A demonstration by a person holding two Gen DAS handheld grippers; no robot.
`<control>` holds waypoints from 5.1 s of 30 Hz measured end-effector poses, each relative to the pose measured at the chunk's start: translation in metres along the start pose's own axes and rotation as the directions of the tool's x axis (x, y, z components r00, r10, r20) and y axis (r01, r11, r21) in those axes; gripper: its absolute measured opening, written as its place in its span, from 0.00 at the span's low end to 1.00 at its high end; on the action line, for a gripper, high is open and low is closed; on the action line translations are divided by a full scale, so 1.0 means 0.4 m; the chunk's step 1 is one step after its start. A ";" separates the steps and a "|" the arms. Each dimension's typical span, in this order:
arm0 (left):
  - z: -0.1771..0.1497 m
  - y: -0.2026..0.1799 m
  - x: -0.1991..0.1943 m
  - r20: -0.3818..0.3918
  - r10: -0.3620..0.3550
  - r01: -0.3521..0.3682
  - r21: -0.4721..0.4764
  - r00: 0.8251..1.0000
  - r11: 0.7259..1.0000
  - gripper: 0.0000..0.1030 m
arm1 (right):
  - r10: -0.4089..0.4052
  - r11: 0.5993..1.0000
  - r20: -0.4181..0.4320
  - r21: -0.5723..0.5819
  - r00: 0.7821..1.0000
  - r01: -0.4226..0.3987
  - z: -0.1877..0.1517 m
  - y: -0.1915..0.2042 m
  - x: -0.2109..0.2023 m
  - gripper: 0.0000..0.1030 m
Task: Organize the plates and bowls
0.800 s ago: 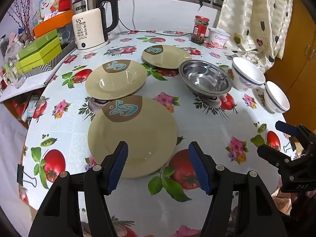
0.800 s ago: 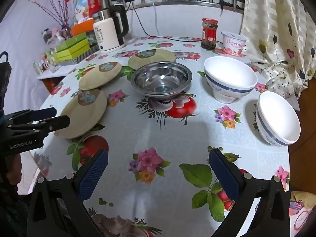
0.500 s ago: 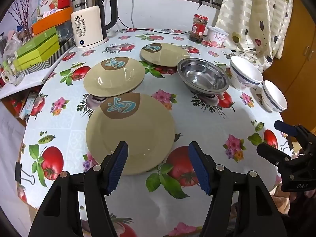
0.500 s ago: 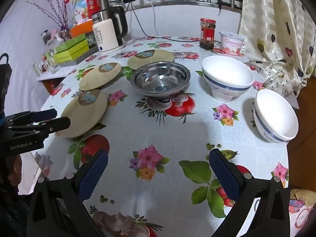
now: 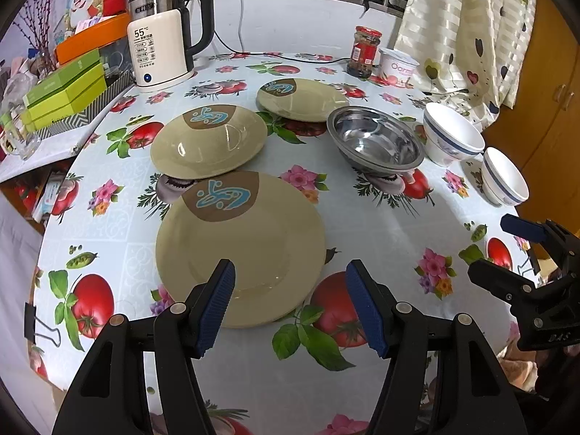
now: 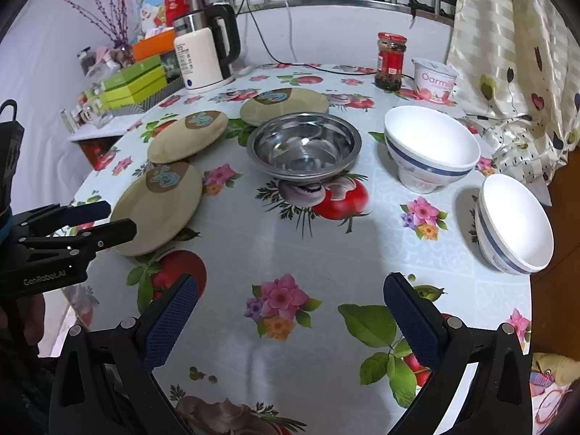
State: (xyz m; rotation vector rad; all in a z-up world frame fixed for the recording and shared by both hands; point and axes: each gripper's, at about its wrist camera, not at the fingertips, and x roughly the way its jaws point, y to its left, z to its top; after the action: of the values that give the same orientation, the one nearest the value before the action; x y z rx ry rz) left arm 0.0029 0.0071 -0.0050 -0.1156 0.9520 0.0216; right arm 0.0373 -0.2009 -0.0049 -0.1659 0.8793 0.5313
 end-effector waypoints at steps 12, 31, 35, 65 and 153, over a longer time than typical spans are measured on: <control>-0.002 -0.009 -0.006 0.011 0.006 -0.006 0.001 1.000 1.000 0.63 | 0.021 1.000 0.028 0.004 0.999 -0.021 -0.008 0.000 -0.010 1.00; -0.009 -0.013 -0.005 0.007 0.013 -0.013 -0.001 1.000 1.000 0.63 | 0.025 1.000 0.035 0.010 0.999 -0.025 -0.013 0.004 -0.013 1.00; -0.009 -0.013 -0.005 0.007 0.012 -0.012 -0.002 1.000 1.000 0.63 | 0.027 1.000 0.033 0.009 0.999 -0.028 -0.012 0.003 -0.013 1.00; -0.013 -0.007 0.004 -0.006 0.024 -0.024 -0.013 1.000 1.000 0.63 | 0.054 0.998 0.035 -0.013 0.998 -0.054 -0.009 0.013 -0.006 1.00; 0.090 0.201 0.063 0.015 0.111 -0.107 -0.176 0.994 0.979 0.62 | 0.217 0.960 -0.045 -0.171 0.975 -0.221 0.204 0.177 0.137 0.79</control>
State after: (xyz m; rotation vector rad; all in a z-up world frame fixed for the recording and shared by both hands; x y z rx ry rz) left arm 0.0412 0.0899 -0.0119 -0.2248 0.9296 0.2081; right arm 0.0860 -0.0909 0.0098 -0.2371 0.8807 0.8160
